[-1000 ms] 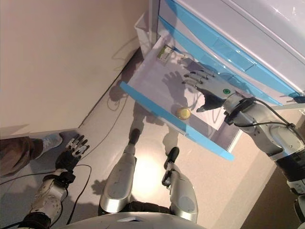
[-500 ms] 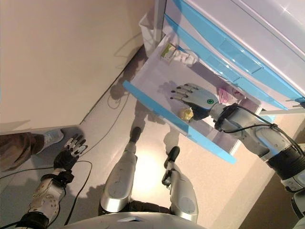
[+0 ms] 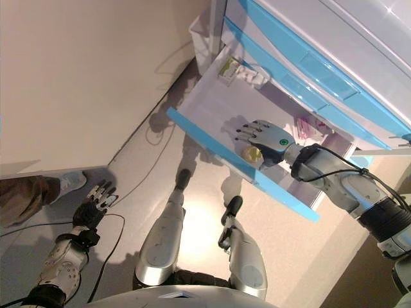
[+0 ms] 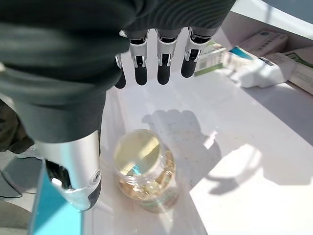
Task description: Open the drawer and pick up the medicine
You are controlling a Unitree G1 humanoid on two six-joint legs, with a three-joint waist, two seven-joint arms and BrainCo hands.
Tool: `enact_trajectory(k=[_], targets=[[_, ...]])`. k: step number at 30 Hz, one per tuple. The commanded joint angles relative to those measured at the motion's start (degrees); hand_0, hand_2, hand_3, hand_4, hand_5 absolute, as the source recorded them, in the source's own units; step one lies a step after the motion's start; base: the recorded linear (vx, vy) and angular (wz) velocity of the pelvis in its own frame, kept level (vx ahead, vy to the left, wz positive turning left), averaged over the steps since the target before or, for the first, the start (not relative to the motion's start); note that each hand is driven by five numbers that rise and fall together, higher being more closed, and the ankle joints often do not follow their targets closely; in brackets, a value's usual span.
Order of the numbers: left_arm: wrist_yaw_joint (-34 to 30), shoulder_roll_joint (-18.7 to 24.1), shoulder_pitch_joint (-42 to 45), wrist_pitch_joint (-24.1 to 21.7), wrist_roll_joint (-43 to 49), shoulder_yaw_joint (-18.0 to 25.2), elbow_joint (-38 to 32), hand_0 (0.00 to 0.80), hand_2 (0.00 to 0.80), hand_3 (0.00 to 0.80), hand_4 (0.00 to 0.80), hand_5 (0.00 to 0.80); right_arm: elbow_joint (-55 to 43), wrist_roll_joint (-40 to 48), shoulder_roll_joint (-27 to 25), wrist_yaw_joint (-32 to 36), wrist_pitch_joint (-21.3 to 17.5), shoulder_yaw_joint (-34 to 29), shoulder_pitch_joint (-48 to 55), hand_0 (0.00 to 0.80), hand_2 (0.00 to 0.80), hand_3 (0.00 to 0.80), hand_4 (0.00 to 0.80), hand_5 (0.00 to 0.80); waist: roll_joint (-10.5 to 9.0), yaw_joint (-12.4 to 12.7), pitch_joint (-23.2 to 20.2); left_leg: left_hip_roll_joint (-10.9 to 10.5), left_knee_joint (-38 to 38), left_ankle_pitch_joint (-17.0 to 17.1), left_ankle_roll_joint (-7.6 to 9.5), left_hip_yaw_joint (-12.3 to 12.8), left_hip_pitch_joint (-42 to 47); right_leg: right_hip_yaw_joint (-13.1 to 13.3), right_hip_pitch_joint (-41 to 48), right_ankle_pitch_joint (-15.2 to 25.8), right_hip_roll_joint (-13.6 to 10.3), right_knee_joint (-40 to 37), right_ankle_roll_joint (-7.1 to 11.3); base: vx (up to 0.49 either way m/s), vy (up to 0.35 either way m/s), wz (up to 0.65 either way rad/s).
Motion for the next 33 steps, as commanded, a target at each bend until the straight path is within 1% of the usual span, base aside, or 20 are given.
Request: enact_trajectory(k=[1, 8, 12, 17, 24, 33], targets=[[-0.4, 2.3, 3.0, -2.1, 1.1, 0.7, -1.8, 0.0, 0.0, 0.0, 0.0, 0.0, -1.8, -0.1, -1.4, -1.4, -0.3, 2.3, -1.0, 0.0, 0.0, 0.0, 0.0, 0.0, -1.24, -0.4, -2.0, -2.7, 3.5, -6.4, 2.54, 0.8, -1.9, 0.7, -2.2, 1.6, 1.0, 3.0, 2.19, 0.0, 0.0, 0.0], [0.0, 2.3, 3.2, -1.8, 1.3, 1.0, -2.5, 0.0, 0.0, 0.0, 0.0, 0.0, -0.6, -3.0, -1.0, -0.6, -0.4, 2.2, 0.8, 0.0, 0.0, 0.0, 0.0, 0.0, -1.33, -0.6, -2.0, -2.4, 3.1, -6.4, 2.56, 1.0, -1.6, 0.7, -2.1, 1.6, 1.2, 2.9, 2.18, 0.0, 0.0, 0.0], [-0.1, 2.3, 3.1, -1.7, 1.4, 1.1, -2.4, 0.0, 0.0, 0.0, 0.0, 0.0, -0.2, -2.7, -0.7, 0.2, -0.2, 2.3, 1.0, 0.0, 0.0, 0.0, 0.0, 0.0, -1.34, -0.5, -2.0, -2.4, 3.1, -6.3, 2.55, 0.9, -1.7, 0.7, -2.0, 1.6, 1.1, 2.7, 2.15, 0.0, 0.0, 0.0], [-0.3, 2.3, 3.0, -1.8, 1.5, 1.3, -2.1, 0.0, 0.0, 0.0, 0.0, 0.0, 1.3, -4.1, 0.0, -0.3, -0.5, 2.9, 1.0, 0.0, 0.0, 0.0, 0.0, 0.0, -1.24, -0.5, -2.0, -2.5, 3.0, -6.2, 2.55, 0.9, -1.8, 0.7, -2.2, 1.7, 1.1, 2.7, 2.16, 0.0, 0.0, 0.0], [-0.4, 2.4, 2.8, -1.7, 1.8, 1.3, -1.9, 0.0, 0.0, 0.0, 0.0, 0.0, 2.5, -4.4, 0.8, -0.2, 0.2, 3.5, 0.7, 0.0, 0.0, 0.0, 0.0, 0.0, -1.28, -0.3, -2.0, -2.6, 2.9, -6.1, 2.61, 0.9, -1.9, 0.6, -2.3, 1.8, 1.2, 2.6, 2.14, 0.0, 0.0, 0.0], [-0.1, 2.4, 2.7, -1.4, 1.8, 1.2, -2.1, 0.0, 0.0, 0.0, 0.0, 0.0, 3.8, -4.5, 1.7, -1.7, 0.7, 3.7, 0.8, 0.0, 0.0, 0.0, 0.0, 0.0, -1.02, -0.2, -2.0, -2.8, 3.0, -6.1, 2.69, 0.8, -2.2, 0.6, -2.4, 1.9, 1.1, 2.6, 2.13, 0.0, 0.0, 0.0]])
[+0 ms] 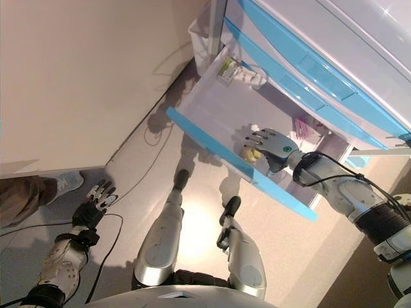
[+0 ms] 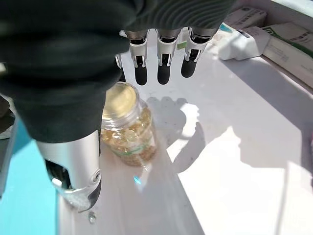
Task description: Open the drawer and pick up the medicine
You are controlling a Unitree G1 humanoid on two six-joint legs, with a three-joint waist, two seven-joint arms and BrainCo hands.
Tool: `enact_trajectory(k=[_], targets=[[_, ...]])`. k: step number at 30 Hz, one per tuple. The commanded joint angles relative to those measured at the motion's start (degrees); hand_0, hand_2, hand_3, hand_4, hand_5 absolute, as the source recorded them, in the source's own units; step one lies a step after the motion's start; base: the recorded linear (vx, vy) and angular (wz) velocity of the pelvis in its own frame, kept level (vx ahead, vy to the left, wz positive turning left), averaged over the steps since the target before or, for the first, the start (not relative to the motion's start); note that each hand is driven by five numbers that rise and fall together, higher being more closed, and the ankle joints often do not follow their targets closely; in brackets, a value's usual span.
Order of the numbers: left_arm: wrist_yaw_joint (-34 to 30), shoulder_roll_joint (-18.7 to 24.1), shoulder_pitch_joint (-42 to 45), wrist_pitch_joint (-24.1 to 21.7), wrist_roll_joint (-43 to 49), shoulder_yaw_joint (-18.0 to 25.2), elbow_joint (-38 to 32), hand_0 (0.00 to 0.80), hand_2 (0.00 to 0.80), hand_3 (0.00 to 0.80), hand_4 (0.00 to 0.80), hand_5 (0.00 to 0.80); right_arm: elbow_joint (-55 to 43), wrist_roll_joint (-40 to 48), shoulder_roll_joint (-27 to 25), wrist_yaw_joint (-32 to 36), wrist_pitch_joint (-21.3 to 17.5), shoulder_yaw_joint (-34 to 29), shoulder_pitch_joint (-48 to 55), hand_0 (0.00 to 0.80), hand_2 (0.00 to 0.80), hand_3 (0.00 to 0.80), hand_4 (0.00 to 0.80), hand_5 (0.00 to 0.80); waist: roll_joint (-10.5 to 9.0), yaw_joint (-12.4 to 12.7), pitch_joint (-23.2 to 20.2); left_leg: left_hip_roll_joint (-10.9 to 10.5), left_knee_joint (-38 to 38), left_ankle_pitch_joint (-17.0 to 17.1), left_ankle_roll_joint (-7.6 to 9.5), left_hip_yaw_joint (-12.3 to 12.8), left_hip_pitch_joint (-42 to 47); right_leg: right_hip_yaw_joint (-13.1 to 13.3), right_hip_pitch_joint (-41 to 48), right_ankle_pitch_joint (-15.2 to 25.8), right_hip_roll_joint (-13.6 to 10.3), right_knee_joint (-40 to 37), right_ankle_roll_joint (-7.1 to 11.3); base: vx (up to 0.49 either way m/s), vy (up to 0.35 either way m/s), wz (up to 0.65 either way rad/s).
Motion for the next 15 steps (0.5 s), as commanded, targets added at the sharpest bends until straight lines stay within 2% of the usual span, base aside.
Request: enact_trajectory(k=[1, 15], targets=[[0.0, 2.1, 2.6, -1.4, 1.7, 1.1, -2.2, 0.0, 0.0, 0.0, 0.0, 0.0, -0.3, -0.1, -0.6, -2.3, 0.5, 3.8, -1.6, 0.0, 0.0, 0.0, 0.0, 0.0, -0.36, -0.2, -2.1, -2.8, 3.0, -6.1, 2.71, 0.8, -2.5, 0.6, -2.8, 1.9, 1.1, 2.6, 2.13, 0.0, 0.0, 0.0], [-0.5, 1.9, 2.2, -1.8, 1.4, 0.1, -1.7, 0.0, 0.0, 0.0, 0.0, 0.0, 5.0, -2.4, 2.5, -3.5, 2.2, 6.6, -3.6, 0.0, 0.0, 0.0, 0.0, 0.0, 0.64, 0.3, -2.1, -3.4, 3.7, -5.9, 2.77, 0.0, -3.9, 0.1, -3.8, 1.8, 0.8, 3.1, 1.81, 0.002, -0.001, 0.01]])
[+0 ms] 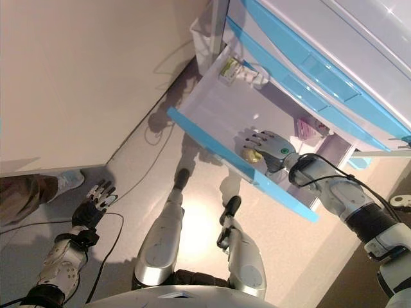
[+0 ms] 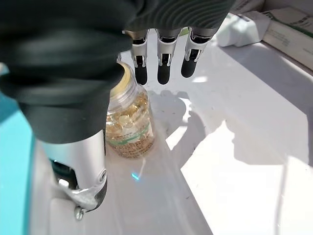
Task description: Open the drawer and pick up the medicine
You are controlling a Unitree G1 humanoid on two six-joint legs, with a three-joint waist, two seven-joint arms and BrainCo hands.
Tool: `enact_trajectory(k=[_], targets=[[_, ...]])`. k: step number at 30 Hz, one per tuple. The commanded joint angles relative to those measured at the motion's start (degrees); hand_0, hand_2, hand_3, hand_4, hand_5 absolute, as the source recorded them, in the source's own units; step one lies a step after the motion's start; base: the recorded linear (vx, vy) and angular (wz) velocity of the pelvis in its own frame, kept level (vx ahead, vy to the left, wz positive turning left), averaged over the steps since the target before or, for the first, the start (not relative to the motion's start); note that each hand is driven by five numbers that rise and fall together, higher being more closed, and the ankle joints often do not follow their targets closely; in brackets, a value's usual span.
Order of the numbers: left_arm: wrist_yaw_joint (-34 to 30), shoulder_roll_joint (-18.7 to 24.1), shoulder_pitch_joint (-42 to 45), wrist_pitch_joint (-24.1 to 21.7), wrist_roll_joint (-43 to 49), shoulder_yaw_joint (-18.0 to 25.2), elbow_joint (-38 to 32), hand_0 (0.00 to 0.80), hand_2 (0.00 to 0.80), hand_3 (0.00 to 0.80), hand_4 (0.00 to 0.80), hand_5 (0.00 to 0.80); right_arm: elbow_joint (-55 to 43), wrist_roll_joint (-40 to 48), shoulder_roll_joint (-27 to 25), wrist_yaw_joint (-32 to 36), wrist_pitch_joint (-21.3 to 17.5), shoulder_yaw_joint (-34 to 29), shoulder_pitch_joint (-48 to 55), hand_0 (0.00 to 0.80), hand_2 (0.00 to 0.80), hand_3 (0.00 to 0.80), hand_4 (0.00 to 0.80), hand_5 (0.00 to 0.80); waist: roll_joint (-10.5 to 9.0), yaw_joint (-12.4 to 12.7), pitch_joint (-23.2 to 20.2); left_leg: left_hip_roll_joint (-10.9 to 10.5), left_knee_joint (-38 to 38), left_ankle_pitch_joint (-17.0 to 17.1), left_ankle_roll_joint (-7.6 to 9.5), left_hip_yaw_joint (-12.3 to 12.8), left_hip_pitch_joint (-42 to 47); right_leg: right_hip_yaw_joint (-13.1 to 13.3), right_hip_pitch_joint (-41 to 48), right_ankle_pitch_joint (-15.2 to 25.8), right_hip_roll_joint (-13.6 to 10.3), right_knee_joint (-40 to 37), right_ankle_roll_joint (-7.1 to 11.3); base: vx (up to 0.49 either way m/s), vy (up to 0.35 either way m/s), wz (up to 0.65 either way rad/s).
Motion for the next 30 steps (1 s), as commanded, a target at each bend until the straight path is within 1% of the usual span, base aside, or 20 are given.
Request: enact_trajectory(k=[1, 4, 5, 6, 7, 8, 25, 30], targets=[[-0.6, 1.8, 2.1, -1.8, 1.3, 0.2, -1.6, 0.0, 0.0, 0.0, 0.0, 0.0, 0.3, -1.2, -0.4, -1.7, 0.2, 4.5, -2.2, 0.0, 0.0, 0.0, 0.0, 0.0, 0.6, -0.2, -2.1, -3.3, 3.8, -5.9, 2.8, 0.3, -3.3, 0.4, -3.4, 1.9, 0.9, 3.2, 1.71, 0.009, -0.007, 0.08], [-0.9, 1.9, 2.3, -1.9, 1.4, 0.2, -1.6, 0.0, 0.0, 0.0, 0.0, 0.0, 1.4, -1.1, 0.0, -2.0, 0.3, 4.9, -2.4, 0.0, 0.0, 0.0, 0.0, 0.0, 0.6, 0.0, -2.1, -3.3, 3.9, -5.9, 2.82, 0.2, -3.5, 0.3, -3.5, 1.9, 0.9, 3.2, 1.71, 0.013, -0.01, 0.07], [-0.8, 1.9, 2.3, -1.8, 1.4, 0.2, -1.7, 0.0, 0.0, 0.0, 0.0, 0.0, 1.7, -1.0, 0.1, -2.0, 0.3, 5.0, -2.4, 0.154, 0.154, 0.154, 0.154, 0.154, 0.61, 0.0, -2.1, -3.3, 3.9, -5.9, 2.82, 0.2, -3.6, 0.3, -3.5, 1.9, 0.8, 3.3, 1.71, 0.016, -0.007, 0.03], [-0.8, 1.9, 2.2, -1.8, 1.4, 0.1, -1.7, 0.0, 0.0, 0.0, 0.0, 0.0, 1.9, -1.0, 0.2, -2.0, 0.4, 5.1, -2.5, 0.442, 0.442, 0.442, 0.442, 0.442, 0.63, 0.0, -2.1, -3.3, 3.9, -5.9, 2.83, 0.2, -3.6, 0.2, -3.6, 1.9, 0.8, 3.3, 1.71, 0.0, 0.0, 0.0], [-0.7, 1.9, 2.1, -1.7, 1.5, 0.1, -1.7, 0.0, 0.0, 0.0, 0.0, 0.0, 2.2, -1.0, 0.4, -2.1, 0.5, 5.3, -2.6, 0.703, 0.703, 0.703, 0.703, 0.703, 0.62, 0.1, -2.1, -3.3, 3.9, -5.8, 2.84, 0.1, -3.6, 0.2, -3.6, 1.9, 0.8, 3.3, 1.71, 0.0, 0.0, 0.0], [-0.7, 2.0, 2.1, -1.6, 1.6, 0.2, -1.8, 0.0, 0.0, 0.0, 0.0, 0.0, 2.3, -1.0, 0.5, -2.1, 0.6, 5.4, -2.7, 0.8, 0.8, 0.8, 0.8, 0.8, 0.58, 0.1, -2.1, -3.3, 3.9, -5.9, 2.83, 0.1, -3.7, 0.2, -3.7, 2.0, 0.8, 3.3, 1.73, 0.0, 0.0, 0.0], [-0.6, 2.4, 2.1, -1.0, 1.9, 0.5, -2.4, 0.0, 0.0, 0.0, 0.0, 0.0, 3.0, -0.8, 0.8, -1.9, 0.4, 5.5, -2.9, 0.8, 0.8, 0.8, 0.8, 0.8, 0.37, 0.2, -2.1, -3.2, 3.9, -5.9, 2.86, -0.1, -3.4, 0.3, -3.5, 2.0, 0.9, 3.3, 1.76, 0.0, 0.0, 0.0], [-0.7, 2.5, 2.6, -1.0, 2.1, 0.8, -3.2, 0.0, 0.0, 0.0, 0.0, 0.0, 1.3, -0.7, 0.1, -1.7, 0.2, 4.8, -2.4, 0.8, 0.8, 0.8, 0.8, 0.8, 0.22, 0.2, -2.1, -3.2, 3.4, -6.0, 2.9, -0.1, -2.7, 0.6, -2.9, 1.9, 1.1, 3.0, 1.76, 0.0, 0.0, 0.0]])
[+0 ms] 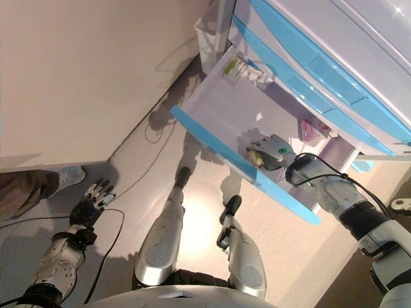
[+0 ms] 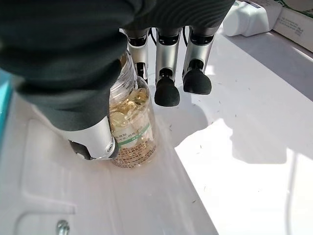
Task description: Open the drawer and pick up the medicine
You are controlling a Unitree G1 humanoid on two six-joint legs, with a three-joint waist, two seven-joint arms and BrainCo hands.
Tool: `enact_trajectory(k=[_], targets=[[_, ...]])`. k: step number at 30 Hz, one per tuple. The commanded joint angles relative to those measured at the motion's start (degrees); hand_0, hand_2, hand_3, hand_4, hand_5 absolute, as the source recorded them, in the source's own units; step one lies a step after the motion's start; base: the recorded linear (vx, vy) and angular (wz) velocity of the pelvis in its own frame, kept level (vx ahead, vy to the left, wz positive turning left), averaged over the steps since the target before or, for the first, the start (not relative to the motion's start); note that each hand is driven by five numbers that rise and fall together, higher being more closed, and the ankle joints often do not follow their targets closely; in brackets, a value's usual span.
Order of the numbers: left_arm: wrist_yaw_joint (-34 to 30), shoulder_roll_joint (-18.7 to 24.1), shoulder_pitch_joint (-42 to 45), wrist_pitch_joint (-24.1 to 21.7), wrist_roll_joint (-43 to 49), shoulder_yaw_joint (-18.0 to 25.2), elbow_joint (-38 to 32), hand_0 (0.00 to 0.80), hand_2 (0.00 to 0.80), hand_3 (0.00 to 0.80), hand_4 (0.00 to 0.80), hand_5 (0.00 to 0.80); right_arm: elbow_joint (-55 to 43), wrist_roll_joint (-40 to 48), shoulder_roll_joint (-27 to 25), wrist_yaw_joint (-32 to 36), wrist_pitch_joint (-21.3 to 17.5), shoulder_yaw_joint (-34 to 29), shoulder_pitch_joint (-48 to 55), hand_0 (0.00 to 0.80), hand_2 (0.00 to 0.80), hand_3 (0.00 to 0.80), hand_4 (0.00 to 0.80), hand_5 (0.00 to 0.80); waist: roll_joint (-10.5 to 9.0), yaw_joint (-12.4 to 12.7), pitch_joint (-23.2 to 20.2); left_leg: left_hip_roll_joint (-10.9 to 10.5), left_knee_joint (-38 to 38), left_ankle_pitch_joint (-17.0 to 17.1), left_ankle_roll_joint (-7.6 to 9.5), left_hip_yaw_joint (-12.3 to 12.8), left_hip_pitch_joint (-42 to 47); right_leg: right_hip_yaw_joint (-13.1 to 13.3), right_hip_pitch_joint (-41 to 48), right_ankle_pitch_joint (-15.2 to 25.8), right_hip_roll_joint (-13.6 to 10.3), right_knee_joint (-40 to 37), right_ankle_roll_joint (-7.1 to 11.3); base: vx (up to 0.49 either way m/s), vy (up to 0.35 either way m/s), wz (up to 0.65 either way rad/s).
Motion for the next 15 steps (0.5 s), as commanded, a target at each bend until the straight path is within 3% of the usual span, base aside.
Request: enact_trajectory(k=[1, 8, 15], targets=[[-0.8, 1.3, 2.7, -1.0, 2.0, 1.0, -2.9, 0.0, 0.0, 0.0, 0.0, 0.0, -2.6, -0.1, -2.0, -0.5, 0.0, 3.1, -1.1, 0.8, 0.8, 0.8, 0.8, 0.8, 0.13, -0.1, -2.1, -3.0, 3.3, -6.1, 3.0, 0.5, -1.9, 1.1, -2.6, 1.8, 1.1, 3.4, 1.83, 0.0, 0.0, 0.0], [-1.2, 1.1, 3.6, -0.8, 2.6, 1.8, -3.4, 0.0, 0.0, 0.0, 0.0, 0.0, -10.8, 1.9, -5.2, 1.0, -0.8, -0.7, 0.2, 0.8, 0.8, 0.8, 0.8, 0.8, -0.51, -0.6, -2.7, -2.7, 2.0, -6.1, 2.85, 1.2, 0.5, 1.8, -0.9, 1.8, 1.3, 2.7, 2.09, 0.0, 0.0, 0.0], [-0.9, -0.1, 5.8, -0.5, 2.8, 3.0, -4.3, 0.0, 0.0, 0.0, 0.0, 0.0, -24.0, 5.2, -10.0, 5.7, -1.9, -9.2, 3.9, 0.8, 0.8, 0.8, 0.8, 0.8, -1.6, -2.4, -5.7, -1.7, 0.3, -6.3, 2.8, 2.7, 3.1, 3.6, 0.2, 1.6, 1.8, 2.1, 2.35, 0.008, 0.012, -0.12]])
